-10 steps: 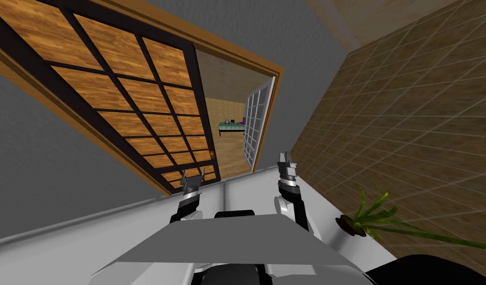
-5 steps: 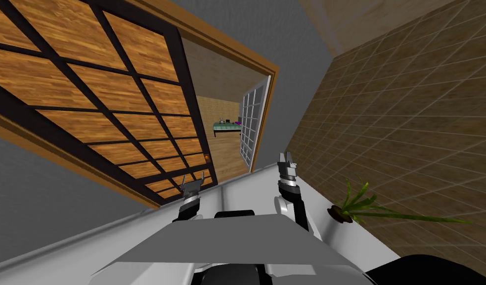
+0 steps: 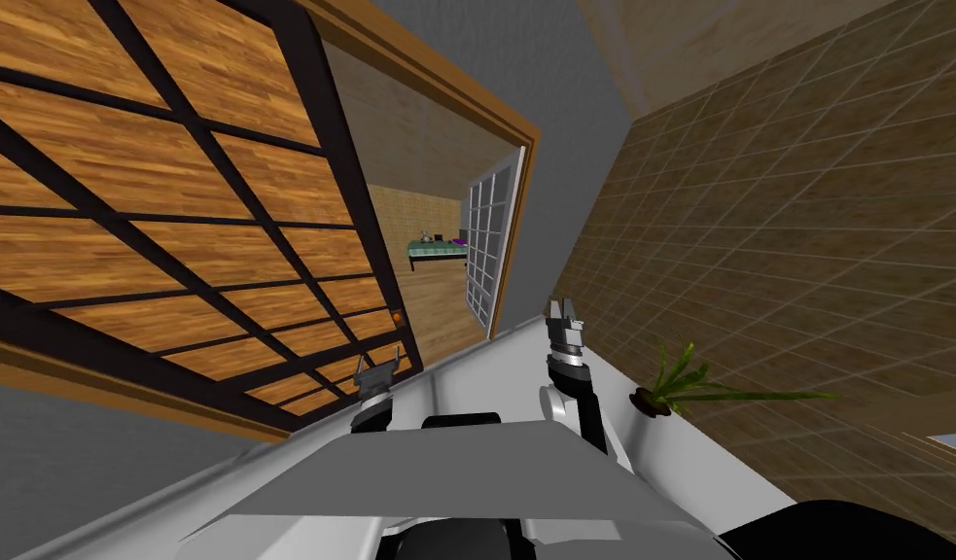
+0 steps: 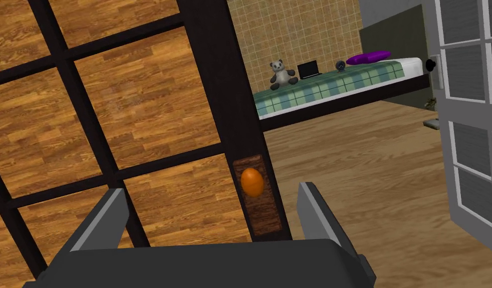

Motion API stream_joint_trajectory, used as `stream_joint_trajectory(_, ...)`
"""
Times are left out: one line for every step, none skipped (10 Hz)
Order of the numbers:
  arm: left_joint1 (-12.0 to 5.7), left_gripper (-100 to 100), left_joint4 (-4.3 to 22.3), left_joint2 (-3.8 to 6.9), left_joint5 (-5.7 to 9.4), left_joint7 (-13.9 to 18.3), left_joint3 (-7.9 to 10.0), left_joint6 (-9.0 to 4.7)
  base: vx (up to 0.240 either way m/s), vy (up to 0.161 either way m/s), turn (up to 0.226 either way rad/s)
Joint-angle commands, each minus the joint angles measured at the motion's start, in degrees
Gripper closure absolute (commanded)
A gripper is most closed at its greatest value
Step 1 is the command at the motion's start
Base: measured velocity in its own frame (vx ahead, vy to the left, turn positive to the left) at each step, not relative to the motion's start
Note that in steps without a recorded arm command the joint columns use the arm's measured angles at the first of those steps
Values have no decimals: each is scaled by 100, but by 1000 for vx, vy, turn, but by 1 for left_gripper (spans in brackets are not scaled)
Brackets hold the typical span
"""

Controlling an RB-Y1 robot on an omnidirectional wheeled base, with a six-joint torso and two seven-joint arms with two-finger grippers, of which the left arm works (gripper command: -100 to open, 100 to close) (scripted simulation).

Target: Push the door open

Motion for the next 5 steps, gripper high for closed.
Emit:
stream_joint_trajectory(-59,-100,248,9,181,185,-65,-125,72,65,-132)
stream_joint_trajectory(-74,-100,366,20,284,285,-102,-186,69,63,-169)
stream_joint_trajectory(-88,-100,482,31,385,383,-137,-247,75,64,-136)
stream_joint_trajectory(-103,-100,597,41,486,480,-173,-307,62,53,-112)
stream_joint_trajectory(-117,-100,713,52,587,578,-208,-367,67,66,-137)
